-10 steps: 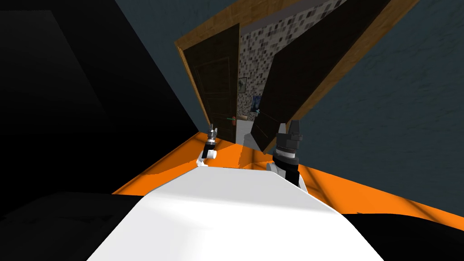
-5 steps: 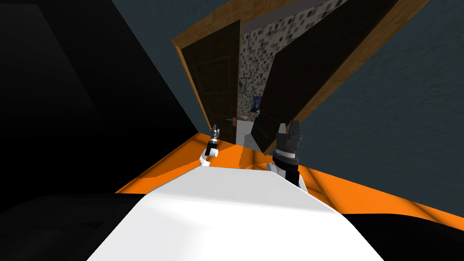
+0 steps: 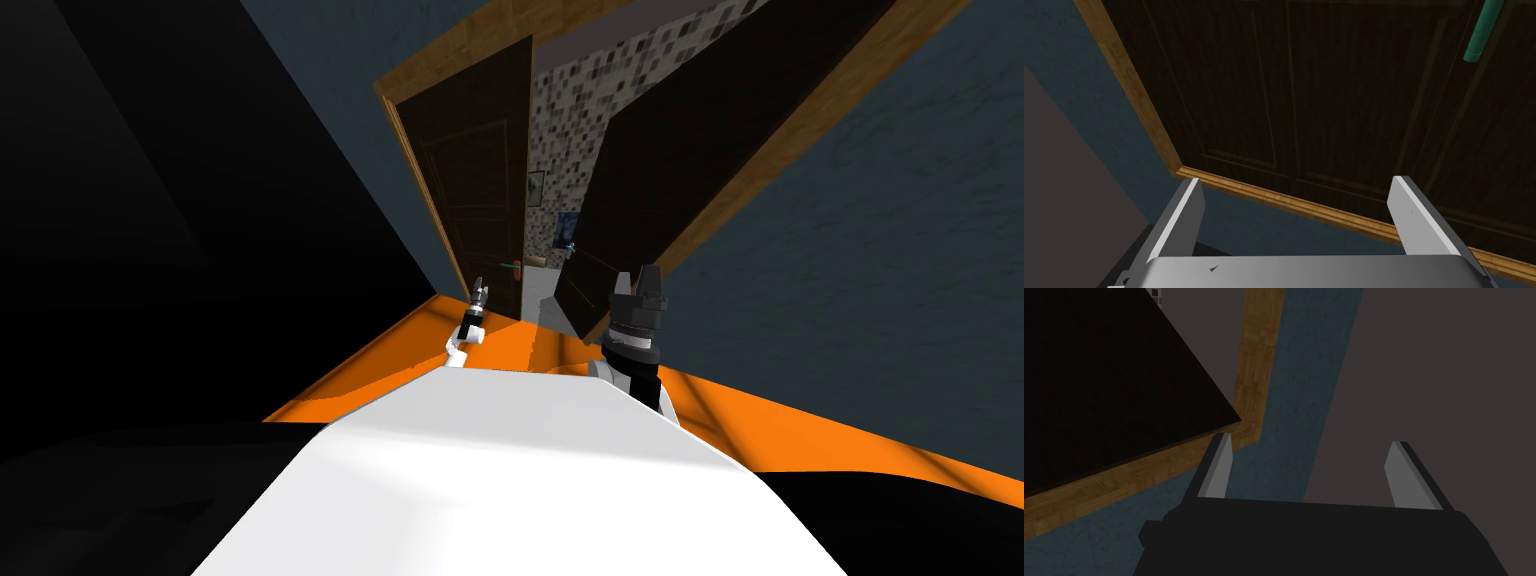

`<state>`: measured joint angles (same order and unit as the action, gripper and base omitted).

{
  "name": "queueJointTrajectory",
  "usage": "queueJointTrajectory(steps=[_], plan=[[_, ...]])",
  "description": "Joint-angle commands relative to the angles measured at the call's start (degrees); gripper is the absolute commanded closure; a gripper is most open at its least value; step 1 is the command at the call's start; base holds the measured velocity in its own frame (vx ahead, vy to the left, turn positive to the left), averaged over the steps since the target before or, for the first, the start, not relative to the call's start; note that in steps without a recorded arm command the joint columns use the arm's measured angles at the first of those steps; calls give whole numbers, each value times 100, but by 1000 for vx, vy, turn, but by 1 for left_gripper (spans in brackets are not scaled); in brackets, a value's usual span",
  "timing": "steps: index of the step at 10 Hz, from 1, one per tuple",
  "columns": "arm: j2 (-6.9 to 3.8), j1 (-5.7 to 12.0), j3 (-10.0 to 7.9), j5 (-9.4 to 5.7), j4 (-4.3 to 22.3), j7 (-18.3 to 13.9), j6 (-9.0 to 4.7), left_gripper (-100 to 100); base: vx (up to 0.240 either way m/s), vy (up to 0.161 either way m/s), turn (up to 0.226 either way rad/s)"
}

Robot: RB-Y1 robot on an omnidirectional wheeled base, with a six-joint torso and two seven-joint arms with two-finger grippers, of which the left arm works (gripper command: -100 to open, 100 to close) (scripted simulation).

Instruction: Push the door open

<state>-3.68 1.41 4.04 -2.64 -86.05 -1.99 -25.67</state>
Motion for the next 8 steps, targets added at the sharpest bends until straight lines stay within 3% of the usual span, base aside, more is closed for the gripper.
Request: queueJointTrajectory(steps=[1,2,7,8], plan=[[23,170,18,26,286,3,7,-100,92,40,-22],[23,170,18,26,338,3,7,-100,67,24,-10],[66,637,41,78,1144,-9,9,-100,64,27,-14],[66,637,41,78,1171,-9,9,-100,56,27,-9]])
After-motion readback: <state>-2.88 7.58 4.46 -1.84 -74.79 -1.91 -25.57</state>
